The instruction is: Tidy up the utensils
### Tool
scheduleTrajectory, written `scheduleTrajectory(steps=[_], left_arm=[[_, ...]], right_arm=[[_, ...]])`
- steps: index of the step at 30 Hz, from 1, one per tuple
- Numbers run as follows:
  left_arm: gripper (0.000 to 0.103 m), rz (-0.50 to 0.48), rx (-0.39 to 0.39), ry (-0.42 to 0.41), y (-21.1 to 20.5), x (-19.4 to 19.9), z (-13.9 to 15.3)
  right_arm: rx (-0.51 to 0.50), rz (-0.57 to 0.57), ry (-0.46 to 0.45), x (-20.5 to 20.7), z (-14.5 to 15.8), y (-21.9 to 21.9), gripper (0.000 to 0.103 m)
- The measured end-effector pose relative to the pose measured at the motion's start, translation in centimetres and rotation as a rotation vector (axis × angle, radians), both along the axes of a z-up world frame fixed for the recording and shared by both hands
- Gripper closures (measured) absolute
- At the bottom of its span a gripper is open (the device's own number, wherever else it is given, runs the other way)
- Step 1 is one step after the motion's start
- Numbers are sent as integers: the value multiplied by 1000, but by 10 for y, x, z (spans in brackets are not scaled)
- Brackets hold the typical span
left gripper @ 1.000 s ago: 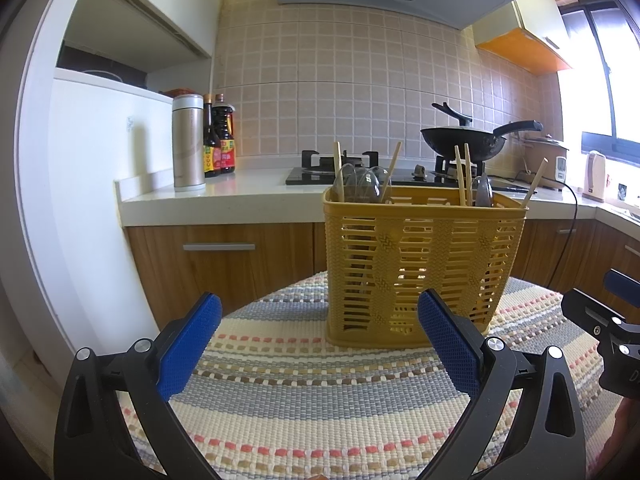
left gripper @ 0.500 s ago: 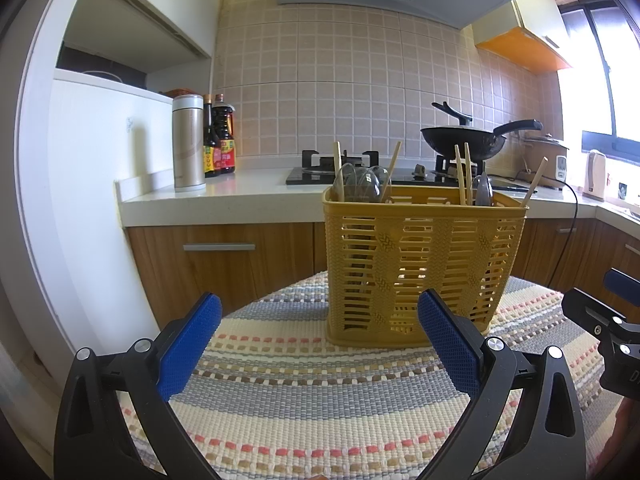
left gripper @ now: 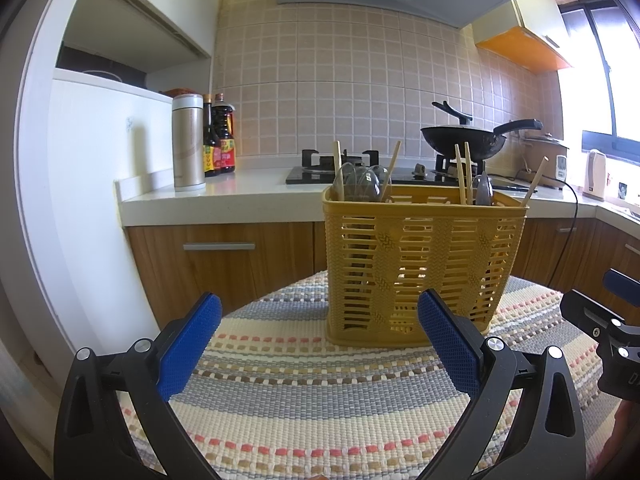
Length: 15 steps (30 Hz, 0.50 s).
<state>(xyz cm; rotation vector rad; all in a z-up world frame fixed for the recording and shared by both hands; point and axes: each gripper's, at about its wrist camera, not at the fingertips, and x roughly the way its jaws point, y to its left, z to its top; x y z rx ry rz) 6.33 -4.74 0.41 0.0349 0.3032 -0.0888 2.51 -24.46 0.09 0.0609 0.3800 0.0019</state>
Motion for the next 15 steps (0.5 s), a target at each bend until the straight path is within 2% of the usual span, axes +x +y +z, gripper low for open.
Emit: scheduleTrajectory(steps=[6,15], left_arm=[[7,16,5,-32,3,-2,1],[7,-16,-5,2,3,2,1]], right_arm=[[-1,2,1,1,-1,1,11],[1,5,6,2,-2,1,11]])
